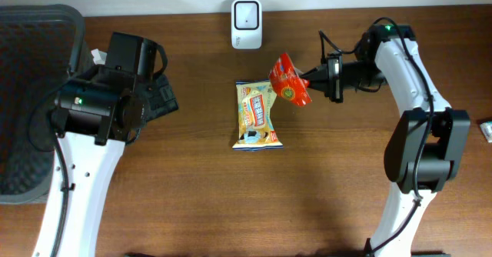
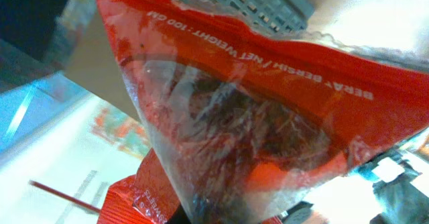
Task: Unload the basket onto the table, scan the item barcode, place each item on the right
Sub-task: 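Lift the red bag up toward the scanner, then hold the red bag in front of the scanner with the right gripper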
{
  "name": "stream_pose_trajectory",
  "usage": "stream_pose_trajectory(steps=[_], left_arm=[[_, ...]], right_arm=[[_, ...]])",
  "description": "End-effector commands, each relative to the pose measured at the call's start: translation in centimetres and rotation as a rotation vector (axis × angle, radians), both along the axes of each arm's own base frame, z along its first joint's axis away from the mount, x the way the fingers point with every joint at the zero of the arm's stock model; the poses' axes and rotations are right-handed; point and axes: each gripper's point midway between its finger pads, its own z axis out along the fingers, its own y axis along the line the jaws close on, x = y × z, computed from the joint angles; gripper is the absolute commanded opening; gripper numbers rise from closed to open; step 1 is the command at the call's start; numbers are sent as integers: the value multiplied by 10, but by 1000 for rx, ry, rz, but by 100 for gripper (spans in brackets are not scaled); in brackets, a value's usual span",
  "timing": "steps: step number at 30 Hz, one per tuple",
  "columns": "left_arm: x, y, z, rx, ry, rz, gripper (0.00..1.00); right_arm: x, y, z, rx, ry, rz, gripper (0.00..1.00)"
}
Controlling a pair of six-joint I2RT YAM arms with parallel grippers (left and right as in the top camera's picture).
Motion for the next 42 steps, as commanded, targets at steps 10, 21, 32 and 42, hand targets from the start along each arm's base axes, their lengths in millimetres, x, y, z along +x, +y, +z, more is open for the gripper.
stream_pose_trajectory(steps=[10, 21, 32, 42], left_arm=[[-2, 2, 7, -5, -23, 2, 99], [-2, 2, 7, -5, -23, 2, 99], [-2, 2, 7, -5, -23, 2, 99], [-2, 2, 7, -5, -23, 2, 99]], right_arm=[[29, -59, -68, -418, -273, 17, 4], [170, 30, -64, -896, -1215, -37, 4], [193, 19, -108, -1289, -1237, -7, 66], [190, 54, -190, -1369, -1369, 264, 74]])
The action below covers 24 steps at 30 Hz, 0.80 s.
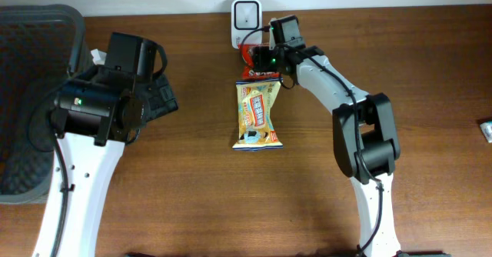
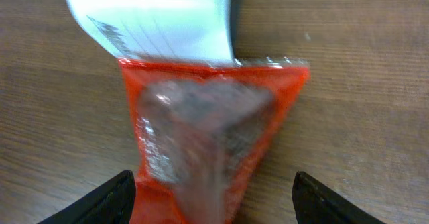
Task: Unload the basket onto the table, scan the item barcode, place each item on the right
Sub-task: 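Hold the red bag in front of the scanner with the right gripper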
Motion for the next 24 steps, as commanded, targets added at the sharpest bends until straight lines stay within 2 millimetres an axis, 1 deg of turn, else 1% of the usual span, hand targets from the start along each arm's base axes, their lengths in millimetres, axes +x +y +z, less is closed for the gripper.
stream_pose_trajectory(steps=[1, 2, 3, 4, 6, 7, 8, 9, 11, 13, 14, 15, 18, 20, 21, 23, 24], left_arm=[[-2, 2, 7, -4, -22, 2, 99], [-2, 2, 7, -4, -22, 2, 99], [-2, 2, 7, -4, -22, 2, 99], [-2, 2, 7, -4, -22, 2, 99], [-2, 2, 7, -4, -22, 2, 99], [-2, 2, 7, -4, -22, 2, 99], [-2, 2, 7, -4, -22, 2, 99], [-2, 2, 7, -4, -22, 2, 99], [-2, 2, 7, -4, -22, 2, 99], [-2, 2, 7, -4, -22, 2, 99], [-2, 2, 7, -4, -22, 2, 99], [-2, 2, 7, -4, -22, 2, 99], [-2, 2, 7, -4, -22, 2, 99], [-2, 2, 7, -4, -22, 2, 99], [-2, 2, 7, -4, -22, 2, 99], [-2, 2, 7, -4, -22, 2, 99], [-2, 2, 7, -4, -22, 2, 99]], right_arm=[[3, 2, -8, -103, -42, 16, 74], [2, 3, -18, -115, -30, 16, 73], [1, 3, -22, -118, -23, 17, 71], [-1, 3, -33, -123, -7, 18, 69], [-2, 2, -45, -129, 10, 20, 67], [-3, 2, -47, -131, 13, 22, 66], [-3, 2, -47, -135, 13, 26, 61], [-3, 2, -47, -135, 16, 26, 52], [-6, 1, -49, -139, 28, 26, 24], [-11, 2, -49, -133, 58, 36, 13], [-14, 2, -48, -132, 76, 42, 4], [-16, 2, -44, -136, 89, 43, 4], [-18, 1, -5, -131, 75, 42, 4], [-15, 1, 38, -112, 20, 37, 4], [-11, 2, 77, -87, -51, 33, 4], [-5, 4, 112, -57, -137, 28, 4], [-1, 5, 124, -45, -176, 23, 4]])
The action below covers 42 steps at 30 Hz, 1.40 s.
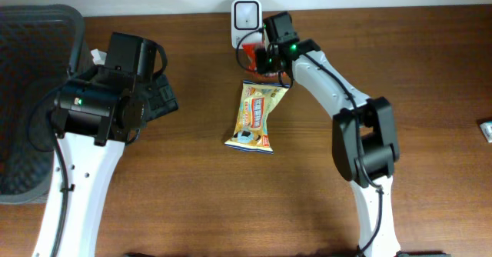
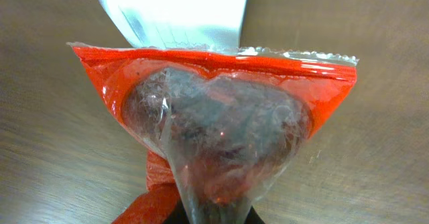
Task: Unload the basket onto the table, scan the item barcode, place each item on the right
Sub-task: 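Hold the red bag in front of the scanner with the right gripper, then carry the red bag away to the far right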
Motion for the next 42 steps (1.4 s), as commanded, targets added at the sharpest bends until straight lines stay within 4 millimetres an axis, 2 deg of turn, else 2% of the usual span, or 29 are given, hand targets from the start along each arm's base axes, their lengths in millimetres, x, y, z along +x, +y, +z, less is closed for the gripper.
stream_pose_trajectory(steps=[1, 5, 6, 7, 10, 12, 13, 15, 16, 18, 21, 22, 24, 25, 26, 27, 28, 30, 33, 34, 35, 37, 39, 41, 42], left_arm=[[-2, 2, 7, -4, -22, 2, 99], [-2, 2, 7, -4, -22, 2, 99], [-2, 2, 7, -4, -22, 2, 99], [-2, 2, 7, -4, -22, 2, 99], [-2, 2, 7, -4, -22, 2, 99], [-2, 2, 7, -4, -22, 2, 99], [-2, 2, 7, -4, -22, 2, 99], [-2, 2, 7, -4, -22, 2, 99], [-2, 2, 7, -4, -22, 2, 99], [-2, 2, 7, -4, -22, 2, 99], [-2, 2, 7, -4, -22, 2, 99], [-2, 2, 7, -4, -22, 2, 99], [-2, 2, 7, -4, -22, 2, 99], [-2, 2, 7, -4, -22, 2, 99], [-2, 2, 7, -4, -22, 2, 99], [-2, 2, 7, -4, -22, 2, 99], [-2, 2, 7, -4, -22, 2, 99], [-2, 2, 7, -4, -22, 2, 99], [-2, 2, 7, -4, -22, 2, 99], [-2, 2, 7, -4, -22, 2, 99], [-2, 2, 7, -4, -22, 2, 99], [-2, 2, 7, -4, -22, 2, 99], [-2, 2, 7, -4, -22, 2, 99], [-2, 2, 7, -4, -22, 2, 99], [-2, 2, 7, -4, -22, 2, 99]], right_arm=[[18, 8, 99, 75, -225, 5, 4], [51, 21, 132, 151, -430, 5, 4], [59, 24, 134, 168, -473, 4, 4], [65, 27, 131, 177, -498, 4, 4], [81, 38, 102, 198, -533, 7, 4], [85, 40, 85, 197, -527, 8, 4], [86, 40, 80, 195, -518, 7, 4], [87, 40, 81, 210, -519, -5, 4], [87, 40, 86, 215, -531, -5, 4], [88, 34, 115, 220, -584, -27, 4], [88, -1, 168, 200, -661, -126, 4], [86, -28, 187, 215, -654, -215, 4], [82, -68, 202, 244, -626, -329, 4], [79, -96, 210, 247, -610, -384, 4], [74, -137, 215, 235, -579, -459, 4], [70, -160, 214, 223, -554, -502, 4], [62, -194, 210, 204, -513, -566, 4], [35, -281, 178, 177, -356, -782, 4], [-11, -366, 137, 135, -177, -1001, 4], [-38, -407, 119, 106, -96, -1091, 4], [-58, -436, 107, 91, -43, -1154, 4], [-89, -477, 91, 51, 22, -1248, 4], [-133, -527, 65, 17, 104, -1377, 4], [-167, -558, 34, 15, 183, -1461, 4], [-174, -564, 27, 17, 198, -1478, 4]])
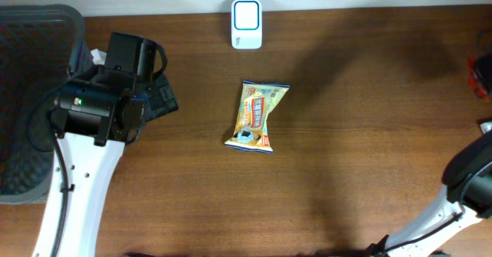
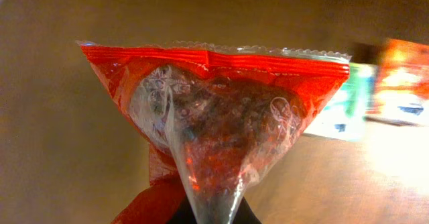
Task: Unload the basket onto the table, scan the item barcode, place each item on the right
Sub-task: 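Carry the red bag away to the far right, then reach the right gripper to the yellow wipes packet and grasp it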
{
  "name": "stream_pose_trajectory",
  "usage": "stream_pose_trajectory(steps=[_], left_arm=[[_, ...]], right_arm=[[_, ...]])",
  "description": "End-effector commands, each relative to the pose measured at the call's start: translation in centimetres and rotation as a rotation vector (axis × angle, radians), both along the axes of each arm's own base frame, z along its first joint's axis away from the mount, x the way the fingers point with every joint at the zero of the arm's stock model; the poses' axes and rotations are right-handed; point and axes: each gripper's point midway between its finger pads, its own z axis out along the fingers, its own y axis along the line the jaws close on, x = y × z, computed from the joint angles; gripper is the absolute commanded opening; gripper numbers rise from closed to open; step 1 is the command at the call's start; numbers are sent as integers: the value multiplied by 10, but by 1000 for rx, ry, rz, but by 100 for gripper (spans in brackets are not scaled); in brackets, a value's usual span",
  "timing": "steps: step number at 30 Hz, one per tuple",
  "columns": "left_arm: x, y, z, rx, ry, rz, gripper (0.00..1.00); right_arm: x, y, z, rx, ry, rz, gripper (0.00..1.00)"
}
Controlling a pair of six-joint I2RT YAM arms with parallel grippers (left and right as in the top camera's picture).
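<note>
A red snack packet with a clear window hangs in my right gripper, which is shut on its lower end. Overhead, only a bit of red shows at the table's far right edge, and most of the right arm is out of frame. The white barcode scanner stands at the back centre, far from the packet. A yellow snack packet lies tilted mid-table. My left gripper rests at the left under its arm, its jaws not discernible.
A dark grey mesh basket fills the left edge. A small white item lies at the right edge. Coloured boxes show blurred behind the red packet in the right wrist view.
My right gripper, still shut on the red packet, has gone from right in front of the scanner to the table's far right edge. The yellow packet and left arm have not moved.
My right gripper first held the red packet in the air right of the yellow one. Then the packet was at the scanner's foot, and later held up before the scanner, with the yellow packet turned slightly. Now the red packet is at the far right.
</note>
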Motion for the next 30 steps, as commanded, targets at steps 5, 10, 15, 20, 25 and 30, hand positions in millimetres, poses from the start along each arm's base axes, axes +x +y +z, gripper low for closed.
stream_pose_trajectory(steps=[5, 10, 15, 20, 25, 30], left_arm=[[-2, 1, 7, -5, -21, 2, 99], [-2, 1, 7, -5, -21, 2, 99], [-2, 1, 7, -5, -21, 2, 99], [-2, 1, 7, -5, -21, 2, 99], [-2, 1, 7, -5, -21, 2, 99], [-2, 1, 7, -5, -21, 2, 99]], right_arm=[[-45, -43, -61, 31, 123, -51, 50], [-40, -35, 13, -34, 4, -41, 99], [21, 103, 143, 294, -553, 503, 98], [24, 236, 145, 494, -519, 927, 98], [5, 361, 70, 531, -111, 1200, 100], [-31, 478, 1, 640, 108, 1440, 98]])
